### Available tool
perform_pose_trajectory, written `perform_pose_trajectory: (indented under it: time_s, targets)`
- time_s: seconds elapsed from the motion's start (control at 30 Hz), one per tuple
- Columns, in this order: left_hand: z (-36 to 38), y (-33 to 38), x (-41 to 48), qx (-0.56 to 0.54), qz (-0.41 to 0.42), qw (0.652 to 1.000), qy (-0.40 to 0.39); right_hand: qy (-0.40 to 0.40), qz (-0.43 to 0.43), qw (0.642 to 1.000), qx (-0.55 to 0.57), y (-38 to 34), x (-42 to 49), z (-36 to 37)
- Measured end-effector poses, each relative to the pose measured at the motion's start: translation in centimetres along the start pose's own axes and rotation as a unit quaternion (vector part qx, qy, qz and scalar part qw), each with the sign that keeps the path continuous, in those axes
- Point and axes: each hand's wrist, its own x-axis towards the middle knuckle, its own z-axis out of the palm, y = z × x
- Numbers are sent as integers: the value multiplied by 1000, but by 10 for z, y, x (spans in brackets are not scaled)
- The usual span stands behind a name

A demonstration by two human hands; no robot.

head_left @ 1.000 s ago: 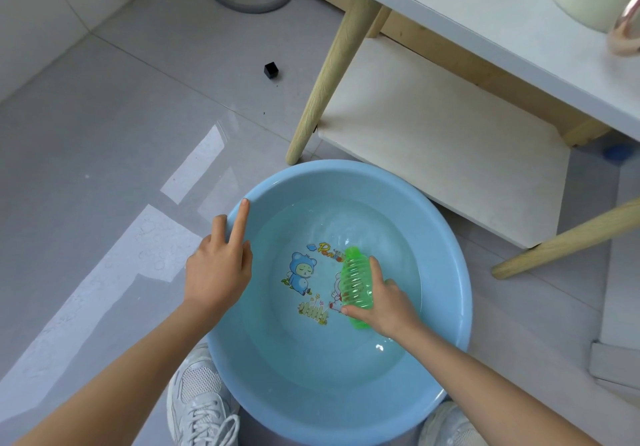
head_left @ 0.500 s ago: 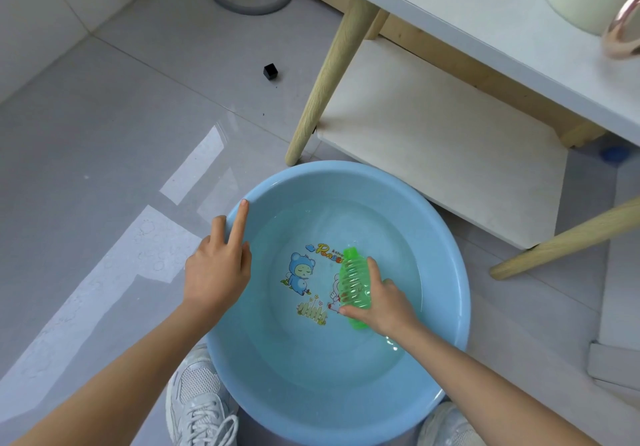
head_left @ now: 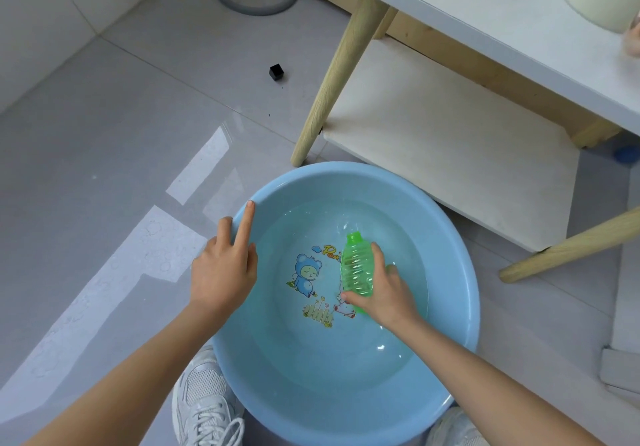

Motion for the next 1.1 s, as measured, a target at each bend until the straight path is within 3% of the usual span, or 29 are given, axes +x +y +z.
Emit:
perform_pose_trajectory:
  time_s: [0.27,0.5,0.67,0.77,0.87,0.97,1.03,1.1]
  targets:
    - [1,-1,-1,-5,-6,1000,8,59,-76,984,153,6,-7,-3]
    - [-2,3,0,10,-19,1000,-16,83,-144,966,198,3,-32,-25]
    - [-19,21,2,27,59,997,32,88,-165,956,227,-14,-56,-62]
    - [-50,51,4,-75,110,991,-13,89,-172,948,252,-26,-77,-89]
    - [-99,91,3,-271,76,954,-106,111,-184,941,262,-39,-106,-118]
    - [-136,119,4,-450,55,864,-221,124,-199,940,248,-52,-127,-137]
    - [-163,137,-2,-507,70,808,-291,140,-211,940,230,-59,-146,-151]
    - [-187,153,-10,-524,116,786,-306,151,-223,940,211,-66,-164,-163]
